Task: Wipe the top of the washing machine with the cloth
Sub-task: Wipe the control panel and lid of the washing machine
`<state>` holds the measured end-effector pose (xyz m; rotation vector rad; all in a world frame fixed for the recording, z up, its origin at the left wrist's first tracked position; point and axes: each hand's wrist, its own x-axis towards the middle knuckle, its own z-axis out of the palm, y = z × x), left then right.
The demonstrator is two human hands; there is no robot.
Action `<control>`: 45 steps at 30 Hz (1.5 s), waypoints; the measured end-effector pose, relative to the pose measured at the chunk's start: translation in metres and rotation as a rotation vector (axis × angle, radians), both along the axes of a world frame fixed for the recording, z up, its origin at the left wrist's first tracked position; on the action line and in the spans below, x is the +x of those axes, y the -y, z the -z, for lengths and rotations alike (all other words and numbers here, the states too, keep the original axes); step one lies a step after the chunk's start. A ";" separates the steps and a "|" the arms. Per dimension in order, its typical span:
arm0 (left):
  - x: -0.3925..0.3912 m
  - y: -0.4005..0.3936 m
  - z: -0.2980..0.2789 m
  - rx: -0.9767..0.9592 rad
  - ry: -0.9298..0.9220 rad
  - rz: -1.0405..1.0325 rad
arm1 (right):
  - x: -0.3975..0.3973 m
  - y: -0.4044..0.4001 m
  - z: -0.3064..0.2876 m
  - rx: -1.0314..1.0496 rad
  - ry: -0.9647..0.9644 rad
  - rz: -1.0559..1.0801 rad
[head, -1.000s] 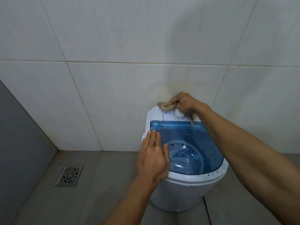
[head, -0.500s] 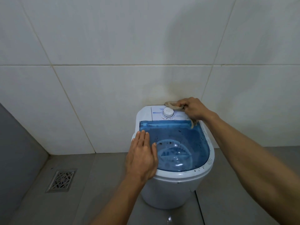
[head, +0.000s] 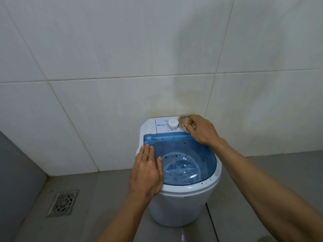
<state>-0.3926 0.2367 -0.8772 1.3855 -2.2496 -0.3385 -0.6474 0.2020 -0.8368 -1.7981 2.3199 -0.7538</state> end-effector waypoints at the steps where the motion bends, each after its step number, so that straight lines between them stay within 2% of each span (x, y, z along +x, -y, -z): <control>1: 0.000 0.000 0.000 -0.001 0.001 -0.002 | -0.002 0.006 0.000 0.042 -0.036 -0.026; 5: -0.001 0.000 0.001 -0.003 0.004 -0.001 | -0.012 0.031 -0.006 0.154 -0.093 -0.070; 9: 0.000 0.001 0.002 0.009 0.016 0.004 | -0.017 0.059 -0.008 0.237 -0.060 -0.013; 12: -0.001 0.001 0.002 -0.002 0.012 0.005 | -0.013 0.062 -0.007 0.264 -0.113 0.007; 17: -0.001 0.003 0.004 -0.009 0.004 -0.004 | -0.009 0.034 0.009 0.136 -0.289 -0.245; 26: -0.001 0.001 0.002 -0.007 0.000 -0.006 | -0.013 0.066 -0.008 0.249 -0.140 -0.129; 30: -0.001 0.003 0.004 -0.010 -0.009 -0.004 | -0.019 0.080 -0.010 0.337 -0.159 -0.067; 32: 0.000 0.003 0.004 -0.005 -0.006 -0.005 | -0.021 0.085 -0.010 0.366 -0.110 -0.024; 39: 0.000 0.002 0.004 0.006 -0.016 -0.010 | -0.017 0.062 -0.004 0.249 -0.005 0.058; 42: -0.001 0.001 0.004 0.008 -0.026 -0.012 | -0.016 0.036 0.000 0.166 0.015 0.047; 45: 0.000 0.002 0.004 0.009 -0.027 -0.012 | -0.016 0.012 0.007 0.182 0.008 0.009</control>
